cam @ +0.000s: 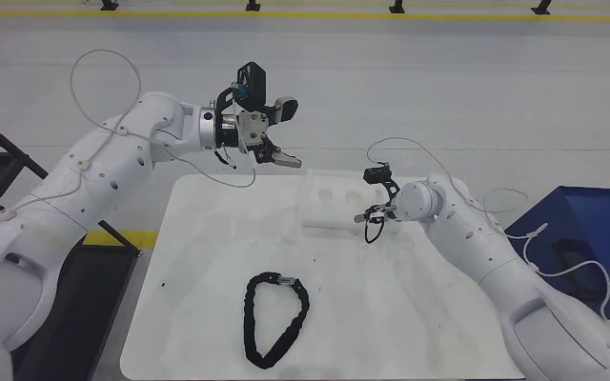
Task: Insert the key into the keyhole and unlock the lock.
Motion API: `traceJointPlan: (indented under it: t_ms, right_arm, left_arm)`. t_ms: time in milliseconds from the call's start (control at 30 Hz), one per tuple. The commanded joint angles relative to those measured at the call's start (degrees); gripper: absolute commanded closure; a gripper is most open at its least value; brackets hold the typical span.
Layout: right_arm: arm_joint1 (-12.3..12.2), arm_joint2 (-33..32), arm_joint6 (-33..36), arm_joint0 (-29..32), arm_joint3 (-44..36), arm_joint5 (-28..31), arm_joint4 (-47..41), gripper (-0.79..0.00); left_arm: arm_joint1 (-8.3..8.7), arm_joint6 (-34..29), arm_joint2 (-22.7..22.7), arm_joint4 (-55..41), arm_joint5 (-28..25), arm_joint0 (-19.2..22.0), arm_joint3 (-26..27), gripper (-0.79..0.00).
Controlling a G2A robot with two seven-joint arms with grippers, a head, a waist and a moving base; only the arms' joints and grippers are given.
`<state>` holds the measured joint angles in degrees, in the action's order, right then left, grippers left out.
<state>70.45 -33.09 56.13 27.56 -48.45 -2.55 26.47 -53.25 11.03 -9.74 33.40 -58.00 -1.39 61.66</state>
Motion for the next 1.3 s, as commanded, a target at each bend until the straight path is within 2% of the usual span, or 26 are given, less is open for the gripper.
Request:
traceJointPlan:
  t_ms: [0, 67, 100, 167, 200, 233, 333, 433, 733, 933, 1267]
  right_arm:
    - [-0.2, -0.4, 0.5, 0.4, -0.9, -1.9, 0.7, -0.785]
    - [-0.4, -0.5, 1.0, 0.8, -1.6, -3.2, 2.0, -0.785]
    - [-0.4, -0.7, 1.1, 1.0, -1.9, -3.5, 2.3, -0.742]
    - [-0.5, -1.1, 1.3, 1.3, -2.0, -3.8, 2.8, -0.570]
    - [-0.5, -1.2, 1.4, 1.3, -2.0, -4.0, 3.1, -0.542]
    - [-0.5, -1.3, 1.3, 1.3, -2.0, -4.3, 3.4, -0.468]
    - [-0.5, -1.6, 1.4, 1.4, -2.0, -5.2, 4.5, -0.363]
    - [-0.3, -1.7, 1.5, 1.3, -2.2, -6.0, 5.6, -0.305]
    - [0.5, -2.5, 1.4, 1.0, 0.3, -6.6, 6.0, -0.175]
    - [1.6, -2.3, 0.6, 0.7, 3.1, -6.4, 5.7, -0.206]
    - [3.9, -1.9, -0.8, -0.4, 9.1, -5.7, 4.8, -0.132]
  left_arm:
    - [0.00, 0.0, 0.0, 0.0, 0.0, 0.0, 0.0, -0.785]
    - [0.00, 0.0, 0.0, 0.0, 0.0, 0.0, 0.0, -0.785]
    - [0.00, 0.0, 0.0, 0.0, 0.0, 0.0, 0.0, -0.785]
    - [0.00, 0.0, 0.0, 0.0, 0.0, 0.0, 0.0, -0.785]
    - [0.00, 0.0, 0.0, 0.0, 0.0, 0.0, 0.0, -0.785]
    - [0.00, 0.0, 0.0, 0.0, 0.0, 0.0, 0.0, -0.785]
    - [0.00, 0.0, 0.0, 0.0, 0.0, 0.0, 0.0, -0.785]
    - [0.00, 0.0, 0.0, 0.0, 0.0, 0.0, 0.0, -0.785]
    - [0.00, 0.0, 0.0, 0.0, 0.0, 0.0, 0.0, -0.785]
    - [0.00, 0.0, 0.0, 0.0, 0.0, 0.0, 0.0, -0.785]
    - [0.00, 0.0, 0.0, 0.0, 0.0, 0.0, 0.0, -0.785]
